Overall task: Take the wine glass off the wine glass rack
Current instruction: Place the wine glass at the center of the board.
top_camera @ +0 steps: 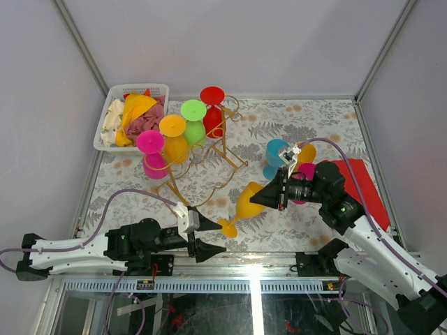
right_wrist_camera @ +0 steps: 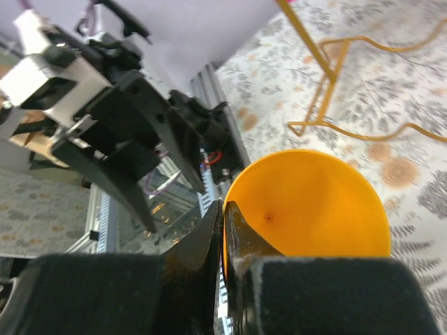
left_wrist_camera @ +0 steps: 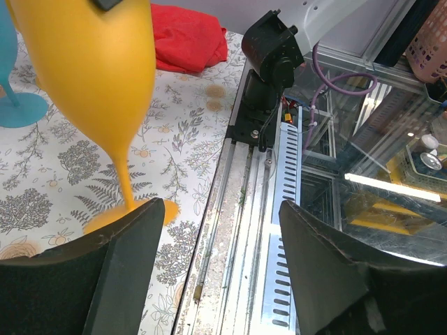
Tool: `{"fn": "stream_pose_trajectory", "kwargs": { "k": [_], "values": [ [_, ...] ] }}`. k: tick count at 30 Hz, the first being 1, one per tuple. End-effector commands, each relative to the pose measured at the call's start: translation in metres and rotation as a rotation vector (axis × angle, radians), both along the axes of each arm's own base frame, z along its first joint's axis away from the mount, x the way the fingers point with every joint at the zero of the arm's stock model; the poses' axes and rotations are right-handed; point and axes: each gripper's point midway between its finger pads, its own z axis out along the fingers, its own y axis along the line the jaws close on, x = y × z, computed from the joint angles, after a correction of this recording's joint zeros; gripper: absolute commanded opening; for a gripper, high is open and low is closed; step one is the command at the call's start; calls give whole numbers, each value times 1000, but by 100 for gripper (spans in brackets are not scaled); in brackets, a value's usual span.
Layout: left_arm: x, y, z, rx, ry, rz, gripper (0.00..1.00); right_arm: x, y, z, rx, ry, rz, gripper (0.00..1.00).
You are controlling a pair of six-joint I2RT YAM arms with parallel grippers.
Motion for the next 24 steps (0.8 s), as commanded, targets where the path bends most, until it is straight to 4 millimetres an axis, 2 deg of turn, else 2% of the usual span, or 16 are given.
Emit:
{"fn": "stream_pose_trajectory", "kwargs": {
  "k": [1, 7, 14, 16, 18, 21, 24],
  "values": [
    [5, -1, 32, -107, 3, 27, 68, 29, -17, 2, -126, -57, -201, 0],
    [8, -3, 36, -125, 10, 45, 71, 51, -39, -21, -288, -73, -371, 0],
    [19, -3, 38, -119, 44, 116, 78, 52, -36, -20, -391, -208, -427, 0],
    [22, -3, 41, -136, 55, 134, 83, 56, -37, -29, -464, -284, -461, 0],
    [23, -4, 44, -158, 70, 141, 88, 60, -38, -45, -576, -348, -473, 0],
    [26, -4, 44, -168, 111, 168, 100, 74, -45, -60, -714, -383, -536, 0],
    [31, -3, 43, -145, 140, 205, 100, 83, -43, -62, -732, -367, -584, 0]
  ]
}}
